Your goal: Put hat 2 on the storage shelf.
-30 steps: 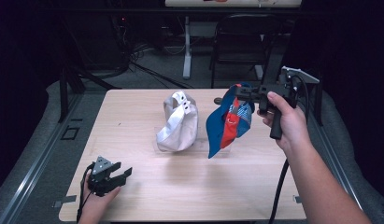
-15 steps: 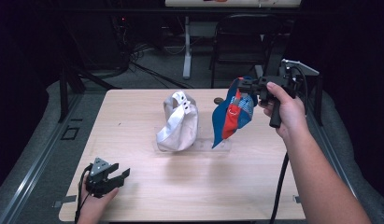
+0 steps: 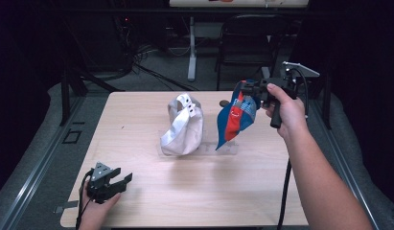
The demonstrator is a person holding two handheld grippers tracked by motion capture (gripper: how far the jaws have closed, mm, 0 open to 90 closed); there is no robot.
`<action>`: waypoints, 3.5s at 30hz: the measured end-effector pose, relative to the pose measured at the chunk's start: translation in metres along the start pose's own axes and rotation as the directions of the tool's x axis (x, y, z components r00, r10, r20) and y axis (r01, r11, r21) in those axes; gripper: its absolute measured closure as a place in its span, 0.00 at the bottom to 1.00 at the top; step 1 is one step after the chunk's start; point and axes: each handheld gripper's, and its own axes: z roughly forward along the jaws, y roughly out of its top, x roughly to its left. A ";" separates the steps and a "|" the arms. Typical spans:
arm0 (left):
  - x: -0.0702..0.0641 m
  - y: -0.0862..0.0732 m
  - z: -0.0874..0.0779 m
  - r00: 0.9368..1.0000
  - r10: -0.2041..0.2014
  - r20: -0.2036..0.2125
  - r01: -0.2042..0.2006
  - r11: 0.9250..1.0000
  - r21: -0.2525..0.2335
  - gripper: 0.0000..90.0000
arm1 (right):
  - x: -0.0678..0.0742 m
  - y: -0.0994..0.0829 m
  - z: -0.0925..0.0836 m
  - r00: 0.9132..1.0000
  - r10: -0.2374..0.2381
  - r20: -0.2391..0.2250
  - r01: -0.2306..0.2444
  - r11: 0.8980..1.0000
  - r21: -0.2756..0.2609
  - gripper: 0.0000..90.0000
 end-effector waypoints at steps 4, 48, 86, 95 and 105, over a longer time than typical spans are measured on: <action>0.001 -0.001 0.001 1.000 -0.008 0.000 0.008 1.000 -0.015 0.52 | -0.001 0.001 0.007 1.000 0.003 0.007 -0.003 1.000 0.006 0.86; -0.001 0.001 0.003 1.000 0.007 0.005 -0.007 1.000 -0.012 0.52 | -0.040 -0.024 0.030 0.995 0.000 0.103 -0.006 0.998 0.055 0.86; -0.009 0.013 0.020 0.999 0.035 0.041 -0.034 0.999 -0.010 0.51 | -0.070 -0.048 0.003 0.975 -0.048 0.216 0.042 0.999 0.031 0.66; -0.008 0.013 0.020 0.999 0.030 0.043 -0.030 1.000 -0.009 0.51 | -0.066 -0.063 -0.009 0.965 -0.128 0.231 0.140 0.989 -0.038 0.57; -0.008 0.013 0.020 0.999 0.034 0.043 -0.034 0.999 0.003 0.50 | -0.081 -0.089 -0.023 0.970 -0.153 0.189 0.162 0.986 -0.034 0.52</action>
